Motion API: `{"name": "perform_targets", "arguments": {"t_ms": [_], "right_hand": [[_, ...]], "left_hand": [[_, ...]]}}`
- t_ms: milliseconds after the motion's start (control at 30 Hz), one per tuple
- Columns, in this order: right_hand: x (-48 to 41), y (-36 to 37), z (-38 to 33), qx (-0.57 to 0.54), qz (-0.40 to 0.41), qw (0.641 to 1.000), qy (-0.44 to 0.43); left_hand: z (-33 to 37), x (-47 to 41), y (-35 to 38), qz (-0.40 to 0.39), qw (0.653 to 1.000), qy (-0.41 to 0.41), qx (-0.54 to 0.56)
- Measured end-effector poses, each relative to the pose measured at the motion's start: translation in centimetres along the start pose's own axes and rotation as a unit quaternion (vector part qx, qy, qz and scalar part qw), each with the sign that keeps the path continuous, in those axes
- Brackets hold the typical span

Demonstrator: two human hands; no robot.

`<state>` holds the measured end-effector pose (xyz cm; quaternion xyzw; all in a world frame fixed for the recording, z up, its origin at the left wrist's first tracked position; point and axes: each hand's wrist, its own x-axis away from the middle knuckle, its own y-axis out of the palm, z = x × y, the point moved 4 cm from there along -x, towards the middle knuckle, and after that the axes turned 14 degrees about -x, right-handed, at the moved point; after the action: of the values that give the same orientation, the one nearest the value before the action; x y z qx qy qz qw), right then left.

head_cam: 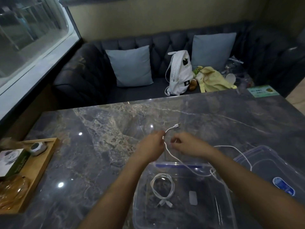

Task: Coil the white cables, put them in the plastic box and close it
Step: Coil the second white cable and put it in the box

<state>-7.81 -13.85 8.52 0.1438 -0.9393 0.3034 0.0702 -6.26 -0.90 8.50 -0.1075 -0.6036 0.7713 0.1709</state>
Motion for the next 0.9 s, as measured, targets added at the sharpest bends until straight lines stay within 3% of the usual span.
{"name": "perform_targets", "arguments": {"t_ms": [233,433,600,767,900], "right_hand": [[-5.6,-0.6,4.4,-0.141,0.054,0.986,0.074],[-6.8,3.0,7.4,-0.249,-0.039,0.941,0.227],[-6.3,4.1,6.7,-0.383,-0.121,0.872,0.280],[-6.4,2.8,5.4,-0.381,-0.066,0.893,0.230],[-6.6,-0.5,3.9,-0.229,-0.029,0.963,0.136]], "left_hand": [[-1.2,-3.9,3.4,-0.026,0.995,0.070,-0.069],[-2.6,-5.6,6.9,-0.121,0.981,0.096,-0.119],[-3.8,-6.2,8.1,-0.111,0.977,0.091,-0.160],[-4.2,-6.2,7.1,-0.051,0.992,0.069,-0.090],[-3.7,-6.0,5.0,0.006,0.998,0.050,-0.025]]}}
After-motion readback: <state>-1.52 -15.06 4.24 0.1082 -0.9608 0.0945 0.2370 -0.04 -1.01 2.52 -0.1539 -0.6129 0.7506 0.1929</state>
